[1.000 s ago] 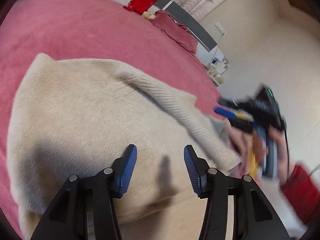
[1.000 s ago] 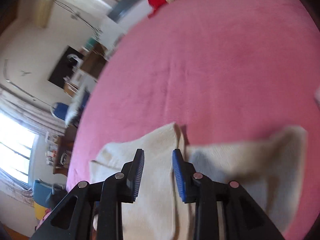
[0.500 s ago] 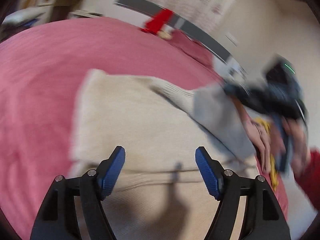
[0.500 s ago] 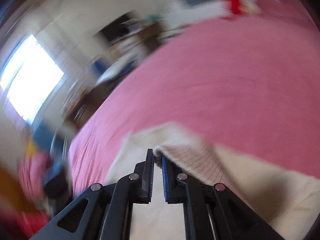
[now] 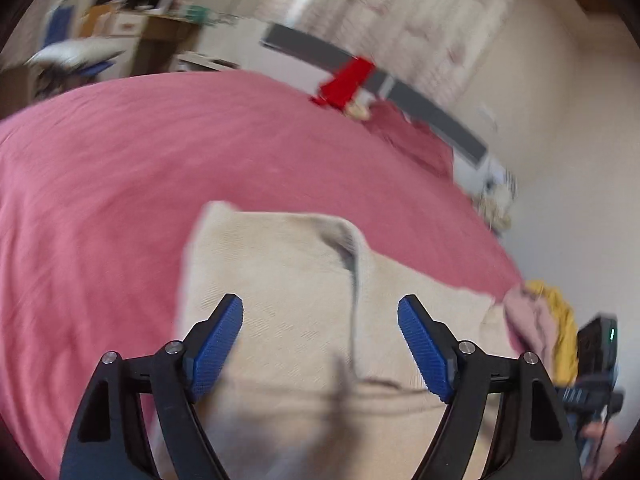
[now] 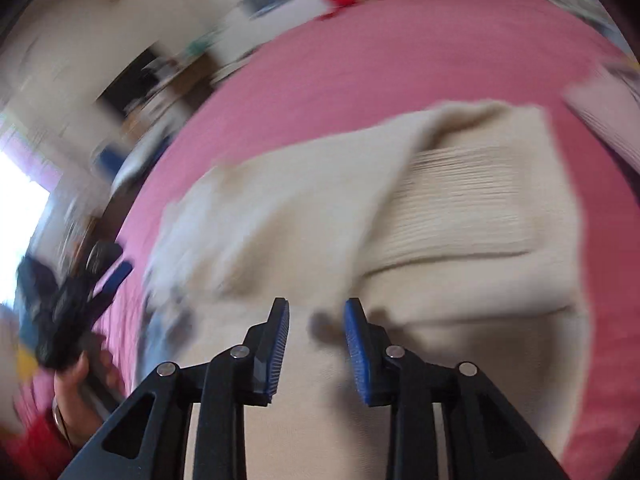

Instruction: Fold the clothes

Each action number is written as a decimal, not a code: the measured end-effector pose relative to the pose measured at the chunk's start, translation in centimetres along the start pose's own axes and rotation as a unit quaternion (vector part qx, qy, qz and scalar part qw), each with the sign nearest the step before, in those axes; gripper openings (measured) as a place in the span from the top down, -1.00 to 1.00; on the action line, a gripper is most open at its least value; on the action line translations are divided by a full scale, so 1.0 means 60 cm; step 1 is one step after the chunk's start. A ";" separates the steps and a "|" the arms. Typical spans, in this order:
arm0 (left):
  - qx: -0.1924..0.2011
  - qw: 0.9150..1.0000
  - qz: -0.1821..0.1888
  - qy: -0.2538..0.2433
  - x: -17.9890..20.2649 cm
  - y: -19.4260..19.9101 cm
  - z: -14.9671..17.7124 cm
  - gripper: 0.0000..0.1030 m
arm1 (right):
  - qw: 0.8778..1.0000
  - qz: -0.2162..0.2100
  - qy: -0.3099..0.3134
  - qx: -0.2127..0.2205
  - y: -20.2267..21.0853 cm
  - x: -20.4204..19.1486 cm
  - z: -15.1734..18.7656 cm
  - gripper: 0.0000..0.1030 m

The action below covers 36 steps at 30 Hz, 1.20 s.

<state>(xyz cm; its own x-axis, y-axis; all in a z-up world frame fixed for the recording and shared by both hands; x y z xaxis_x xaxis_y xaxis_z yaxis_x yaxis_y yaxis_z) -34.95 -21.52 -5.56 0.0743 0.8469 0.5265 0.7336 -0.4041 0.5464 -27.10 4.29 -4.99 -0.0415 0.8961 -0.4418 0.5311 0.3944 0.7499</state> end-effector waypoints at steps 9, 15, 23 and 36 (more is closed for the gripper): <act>-0.118 0.991 -0.018 -0.054 0.045 -0.109 0.049 -0.58 | 0.973 -0.166 -0.141 -0.071 -0.094 0.032 -0.001 0.44; -0.150 0.986 0.024 -0.069 0.068 -0.097 0.057 0.39 | 0.988 -0.131 -0.077 -0.041 -0.056 0.018 -0.012 0.90; -0.166 0.983 0.003 -0.084 0.082 -0.092 0.108 0.46 | 0.998 0.013 0.049 -0.036 -0.040 0.045 -0.062 0.86; -0.060 0.983 -0.038 -0.172 0.161 -0.146 -0.006 -0.15 | 0.990 0.035 0.095 0.094 -0.021 0.001 -0.182 0.49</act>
Point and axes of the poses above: each gripper's, at about its wrist camera, not at the fingertips, and y roughly against the way its jaws point, x to its right, z to its underside, the point moved 5 cm from there along -y, roughly the way its jaws point, and after that the axes turned 7 degrees about y, right-handed, at the moved point
